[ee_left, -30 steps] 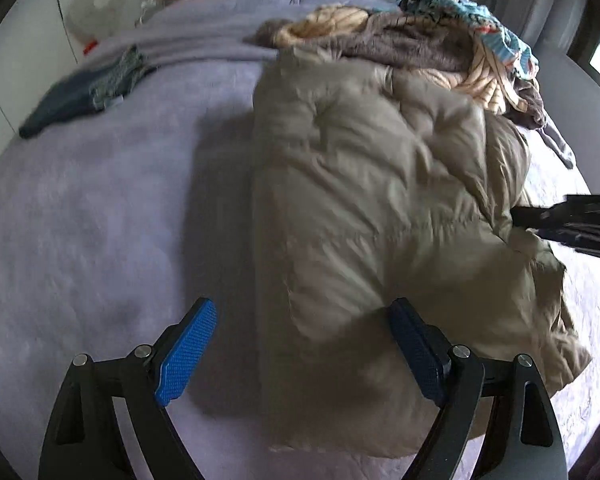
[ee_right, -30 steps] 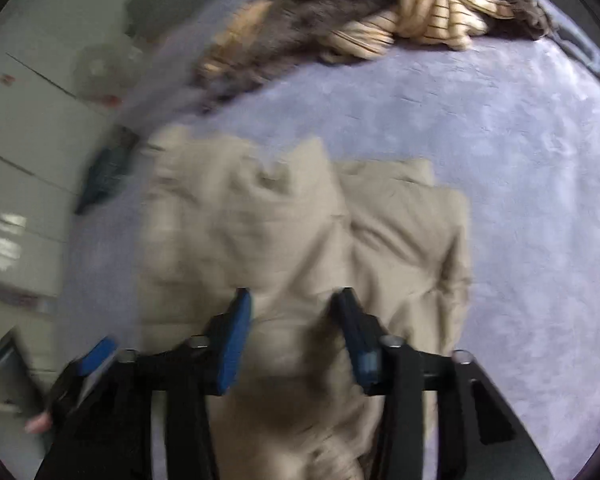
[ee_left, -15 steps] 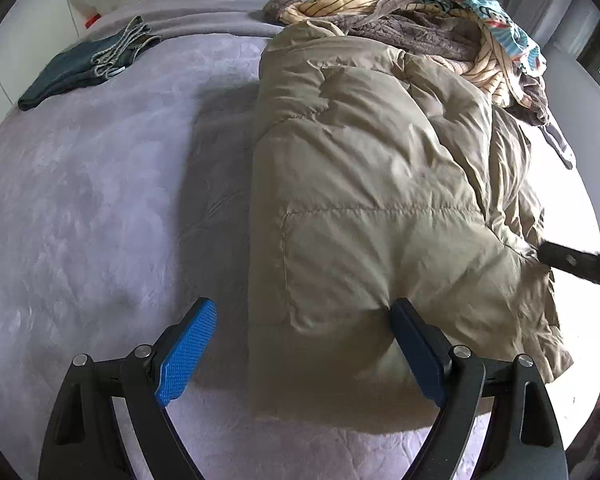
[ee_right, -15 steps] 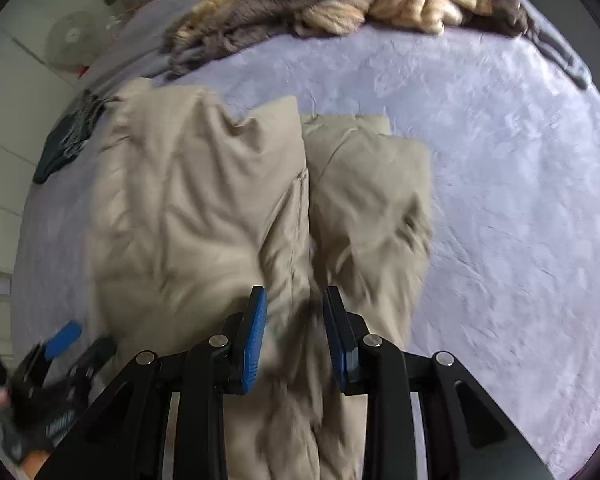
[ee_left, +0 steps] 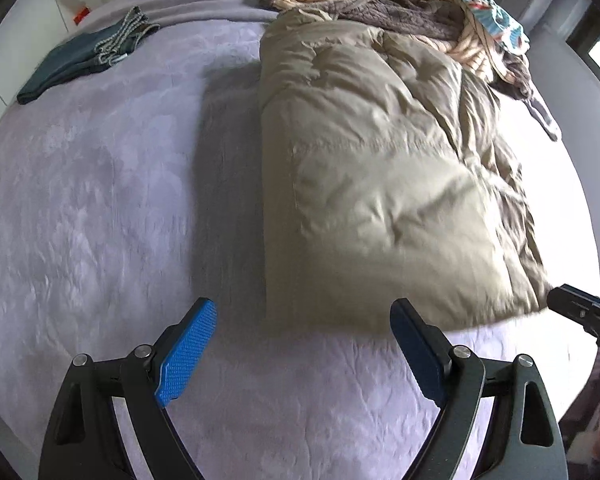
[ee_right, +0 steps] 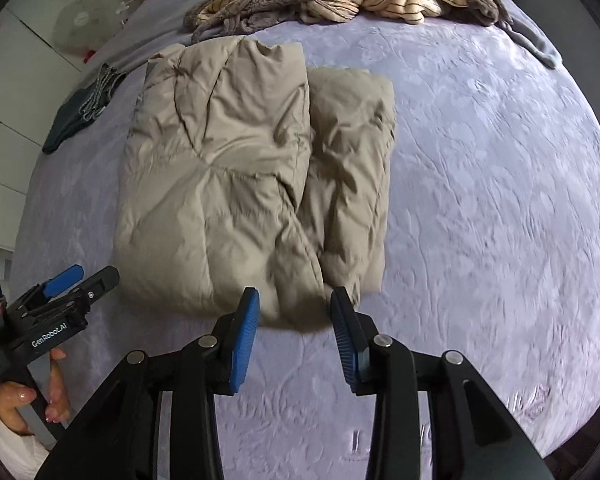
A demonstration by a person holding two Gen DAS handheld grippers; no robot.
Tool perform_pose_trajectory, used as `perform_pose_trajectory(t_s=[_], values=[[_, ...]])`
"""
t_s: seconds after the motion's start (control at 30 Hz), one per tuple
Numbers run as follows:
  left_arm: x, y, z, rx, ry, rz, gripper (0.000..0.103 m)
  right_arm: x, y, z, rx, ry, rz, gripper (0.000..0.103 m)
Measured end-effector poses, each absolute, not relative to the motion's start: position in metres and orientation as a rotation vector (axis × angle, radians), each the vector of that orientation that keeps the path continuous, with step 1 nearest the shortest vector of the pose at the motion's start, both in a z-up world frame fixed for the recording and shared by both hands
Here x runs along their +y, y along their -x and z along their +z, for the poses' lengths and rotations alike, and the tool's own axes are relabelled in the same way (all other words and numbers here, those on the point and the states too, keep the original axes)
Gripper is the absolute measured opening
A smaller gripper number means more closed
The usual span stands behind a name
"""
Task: Fold large clothes
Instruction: 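Pull both open tools back from the folded coat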
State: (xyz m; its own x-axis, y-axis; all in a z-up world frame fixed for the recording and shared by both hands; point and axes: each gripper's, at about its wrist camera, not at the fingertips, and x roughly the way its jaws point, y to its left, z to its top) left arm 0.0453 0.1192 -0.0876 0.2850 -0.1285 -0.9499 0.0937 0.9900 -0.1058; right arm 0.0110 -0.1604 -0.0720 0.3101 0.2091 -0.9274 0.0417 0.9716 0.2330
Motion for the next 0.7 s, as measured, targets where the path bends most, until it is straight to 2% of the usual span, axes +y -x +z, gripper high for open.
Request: perform_pose_trajectory(t_s=[0.2, 0.23, 0.53, 0.7], values=[[0.124, -0.024, -0.085, 1.262, -0.001, -0.185, 0.092, -0.158, 0.018, -0.074, 1.266, -0.278, 0.077, 0.045], [0.125, -0.019, -0.085, 1.264, 0.000, -0.192, 0.103, -0.157, 0.023, -0.076, 1.270, -0.285, 0.072, 0.045], [0.125, 0.004, -0.080, 1.292, -0.038, -0.162, 0.103, -0.152, 0.051, -0.083, 1.303, -0.310, 0.083, 0.045], [0.122, 0.016, -0.073, 1.273, -0.048, -0.123, 0.103, -0.155, 0.054, -0.085, 1.303, -0.320, 0.103, 0.057]])
